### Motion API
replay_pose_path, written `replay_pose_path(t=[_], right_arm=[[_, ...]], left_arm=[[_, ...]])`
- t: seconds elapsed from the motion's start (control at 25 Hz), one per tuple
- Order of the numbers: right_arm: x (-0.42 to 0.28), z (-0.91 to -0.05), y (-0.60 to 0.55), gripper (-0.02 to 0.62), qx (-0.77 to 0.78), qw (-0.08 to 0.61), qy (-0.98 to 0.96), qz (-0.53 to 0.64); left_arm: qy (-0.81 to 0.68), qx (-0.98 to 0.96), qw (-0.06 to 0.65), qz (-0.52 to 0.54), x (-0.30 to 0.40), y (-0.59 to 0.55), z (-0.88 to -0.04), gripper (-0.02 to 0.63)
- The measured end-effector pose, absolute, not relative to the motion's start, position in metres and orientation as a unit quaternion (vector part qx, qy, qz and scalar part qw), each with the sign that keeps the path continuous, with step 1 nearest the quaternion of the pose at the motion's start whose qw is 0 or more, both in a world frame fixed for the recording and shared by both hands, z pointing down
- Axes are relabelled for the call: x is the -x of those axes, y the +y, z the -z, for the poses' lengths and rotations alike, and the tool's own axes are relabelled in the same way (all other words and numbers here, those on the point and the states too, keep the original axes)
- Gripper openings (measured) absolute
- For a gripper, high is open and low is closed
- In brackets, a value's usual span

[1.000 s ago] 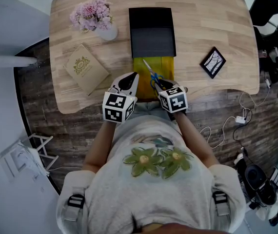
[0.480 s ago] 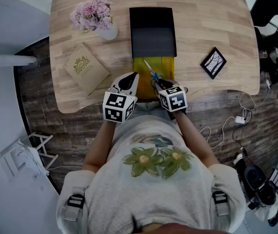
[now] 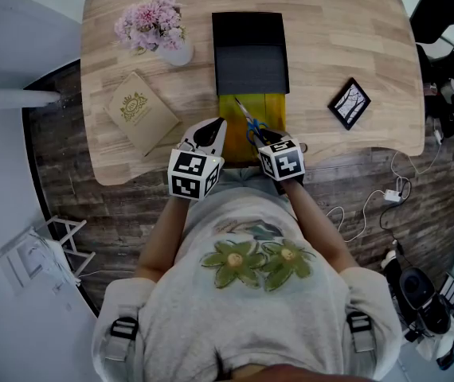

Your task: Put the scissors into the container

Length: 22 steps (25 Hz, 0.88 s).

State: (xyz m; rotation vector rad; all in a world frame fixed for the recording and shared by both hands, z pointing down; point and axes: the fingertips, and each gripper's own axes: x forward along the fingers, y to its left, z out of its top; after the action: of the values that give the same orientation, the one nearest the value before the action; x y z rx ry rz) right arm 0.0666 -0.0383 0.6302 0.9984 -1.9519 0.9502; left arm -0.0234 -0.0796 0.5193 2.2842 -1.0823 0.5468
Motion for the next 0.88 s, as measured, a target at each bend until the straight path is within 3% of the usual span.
replay_pose_path(t=[0.88], right_arm=[[-0.061, -0.642, -0.045, 0.080, -0.380, 0.391, -0.752, -0.370]], left_arm=[[-0.408, -0.845, 0.278, -0.206, 0.033, -0.085, -0.524, 0.008]])
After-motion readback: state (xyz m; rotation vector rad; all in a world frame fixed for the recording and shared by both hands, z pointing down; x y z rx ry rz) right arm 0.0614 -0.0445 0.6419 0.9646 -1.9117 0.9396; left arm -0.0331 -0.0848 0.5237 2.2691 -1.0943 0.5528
